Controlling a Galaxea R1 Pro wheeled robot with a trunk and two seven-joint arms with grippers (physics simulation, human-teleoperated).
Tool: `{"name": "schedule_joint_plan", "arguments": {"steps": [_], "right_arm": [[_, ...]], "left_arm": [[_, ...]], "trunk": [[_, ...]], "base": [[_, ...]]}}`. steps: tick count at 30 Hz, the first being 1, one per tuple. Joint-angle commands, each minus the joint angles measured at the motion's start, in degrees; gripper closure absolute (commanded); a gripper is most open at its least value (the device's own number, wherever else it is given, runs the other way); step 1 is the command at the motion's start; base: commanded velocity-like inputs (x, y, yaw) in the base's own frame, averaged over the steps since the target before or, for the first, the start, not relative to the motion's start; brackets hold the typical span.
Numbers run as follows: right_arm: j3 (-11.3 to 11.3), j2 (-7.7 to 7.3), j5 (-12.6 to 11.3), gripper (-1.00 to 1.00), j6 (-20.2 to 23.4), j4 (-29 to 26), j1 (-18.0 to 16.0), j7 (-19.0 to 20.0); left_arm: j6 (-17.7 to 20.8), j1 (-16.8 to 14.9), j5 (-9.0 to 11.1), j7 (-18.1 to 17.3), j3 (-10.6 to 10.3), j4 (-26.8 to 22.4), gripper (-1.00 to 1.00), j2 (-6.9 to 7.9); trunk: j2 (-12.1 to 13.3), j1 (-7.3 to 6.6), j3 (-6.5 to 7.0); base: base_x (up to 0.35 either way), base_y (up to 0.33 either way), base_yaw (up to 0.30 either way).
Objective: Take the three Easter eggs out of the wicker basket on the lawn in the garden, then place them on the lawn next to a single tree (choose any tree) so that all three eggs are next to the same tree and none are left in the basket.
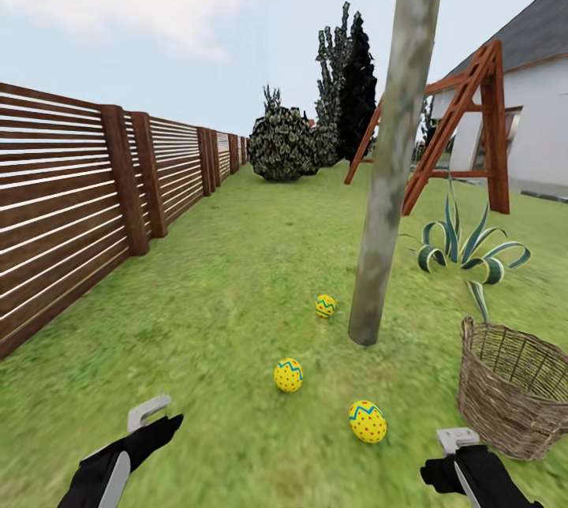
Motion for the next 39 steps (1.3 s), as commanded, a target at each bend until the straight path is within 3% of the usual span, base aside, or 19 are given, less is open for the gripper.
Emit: {"name": "schedule_joint_plan", "arguments": {"steps": [1,26,33,39], "right_arm": [[-0.1,0.01,0.6,-1.00,0.2,-0.1,0.0,0.5],[-0.2,0.00,0.5,-1.00,0.3,-0.1,0.0,0.7],[-0.2,0.00,0.6,-1.00,0.3,0.0,0.0,0.9],[-0.1,0.10,0.7,-1.00,0.3,0.1,0.0,1.0]], "left_arm": [[0.4,0.0,0.3,-0.2,0.1,0.1,-1.00,0.02],[0.5,0.0,0.1,0.0,0.2,3.6,-1.00,0.22],[0.9,0.0,0.2,-0.2,0.2,6.8,-1.00,1.92],[1.0,0.0,0.2,-0.2,0.1,9.5,-1.00,2.19]], "trunk": [[0.4,-0.24,0.02],[10.4,-5.73,2.89],[13.2,-7.27,3.94],[15.6,-8.58,4.87]], "base": [[0.000,0.000,0.000],[0.000,0.000,0.000],[0.000,0.000,0.000],[0.000,0.000,0.000]]}}
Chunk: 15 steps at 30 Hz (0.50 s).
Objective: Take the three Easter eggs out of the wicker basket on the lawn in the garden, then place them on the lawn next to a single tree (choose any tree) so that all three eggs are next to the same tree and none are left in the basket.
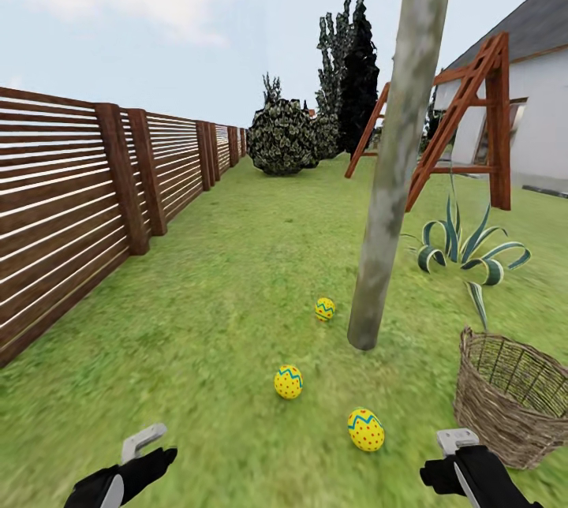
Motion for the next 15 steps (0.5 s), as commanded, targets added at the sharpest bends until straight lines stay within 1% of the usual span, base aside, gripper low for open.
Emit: {"name": "schedule_joint_plan", "arguments": {"steps": [1,6,15], "right_arm": [[-0.1,0.09,0.6,-1.00,0.2,0.0,0.0,0.6],[-0.1,0.26,0.6,-1.00,0.2,0.3,0.0,0.6],[-0.1,0.38,0.6,-1.00,0.2,1.3,0.0,0.4]], "left_arm": [[0.4,0.0,0.1,-0.2,0.1,0.2,-1.00,-0.04],[0.3,0.0,0.1,-0.3,0.0,1.8,-1.00,-0.06],[0.2,0.0,0.1,-0.1,0.0,2.2,-1.00,-0.10]], "trunk": [[0.4,-0.24,0.10],[2.4,-1.33,0.97],[6.0,-3.31,2.58]], "base": [[0.000,0.000,0.000],[0.000,0.000,0.000],[0.000,0.000,0.000]]}}
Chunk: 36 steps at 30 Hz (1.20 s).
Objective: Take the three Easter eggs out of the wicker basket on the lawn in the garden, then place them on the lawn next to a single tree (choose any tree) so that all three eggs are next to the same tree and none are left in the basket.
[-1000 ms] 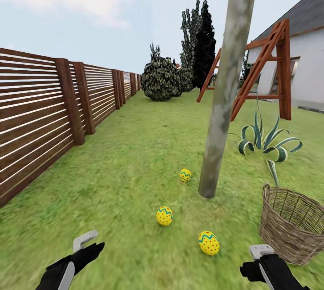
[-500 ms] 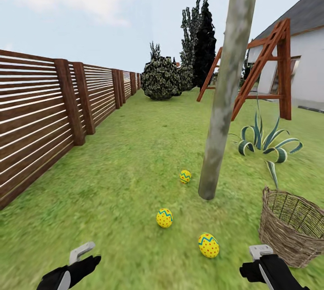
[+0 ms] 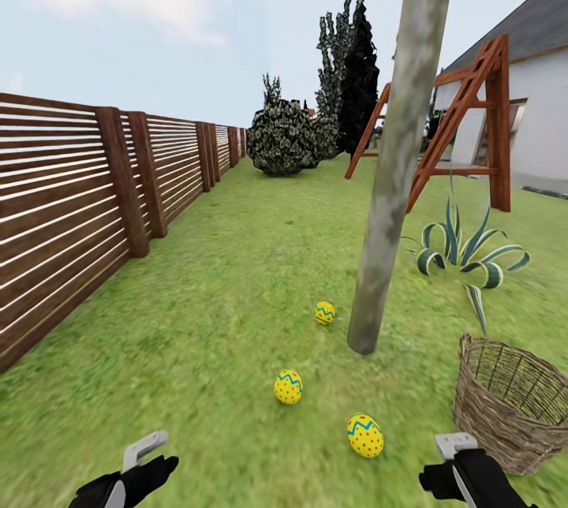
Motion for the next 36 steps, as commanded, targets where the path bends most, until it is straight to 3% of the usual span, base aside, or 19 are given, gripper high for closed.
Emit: {"name": "schedule_joint_plan", "arguments": {"steps": [1,36], "right_arm": [[-0.1,0.04,0.6,-1.00,0.2,0.1,0.0,0.5],[-0.1,0.79,0.8,-1.00,0.2,0.6,0.0,0.3]], "left_arm": [[0.3,0.0,0.1,-0.2,0.2,0.1,-1.00,-0.06],[0.5,-0.1,0.1,0.1,-0.1,3.2,-1.00,-0.43]], "trunk": [[0.4,-0.23,0.12],[14.4,-7.92,6.41]], "base": [[0.000,0.000,0.000],[0.000,0.000,0.000]]}}
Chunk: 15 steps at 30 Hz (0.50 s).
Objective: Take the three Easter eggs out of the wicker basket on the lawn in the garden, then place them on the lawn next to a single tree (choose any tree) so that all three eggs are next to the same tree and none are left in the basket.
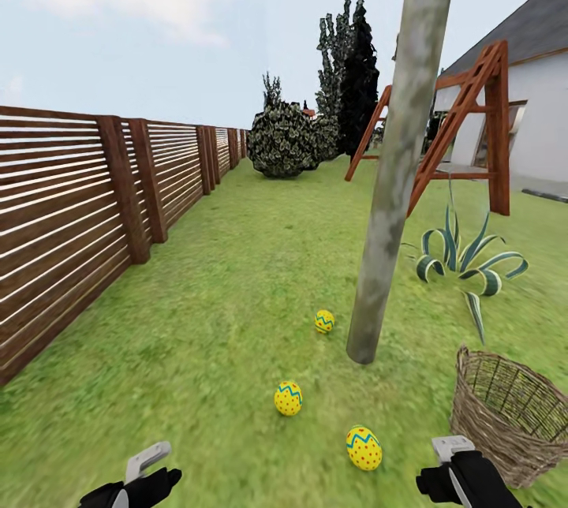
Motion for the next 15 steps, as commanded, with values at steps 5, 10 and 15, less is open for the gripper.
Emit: {"name": "schedule_joint_plan", "arguments": {"steps": [5,10,15], "right_arm": [[-0.2,0.00,0.6,-1.00,0.2,-0.1,0.0,0.5],[-0.2,0.00,0.6,-1.00,0.2,-0.1,0.0,0.5],[-0.2,0.02,0.7,-1.00,0.2,-0.1,0.0,0.5]], "left_arm": [[0.4,0.0,0.1,-0.2,0.2,-0.1,-1.00,-0.03],[0.4,0.0,0.1,-0.2,0.2,-0.1,-1.00,-0.03],[0.3,0.0,0.1,-0.2,0.3,-0.1,-1.00,-0.07]], "trunk": [[2.0,-1.11,0.84],[4.0,-2.21,1.74],[6.0,-3.31,2.50]], "base": [[0.000,0.000,0.000],[0.000,0.000,0.000],[0.000,0.000,0.000]]}}
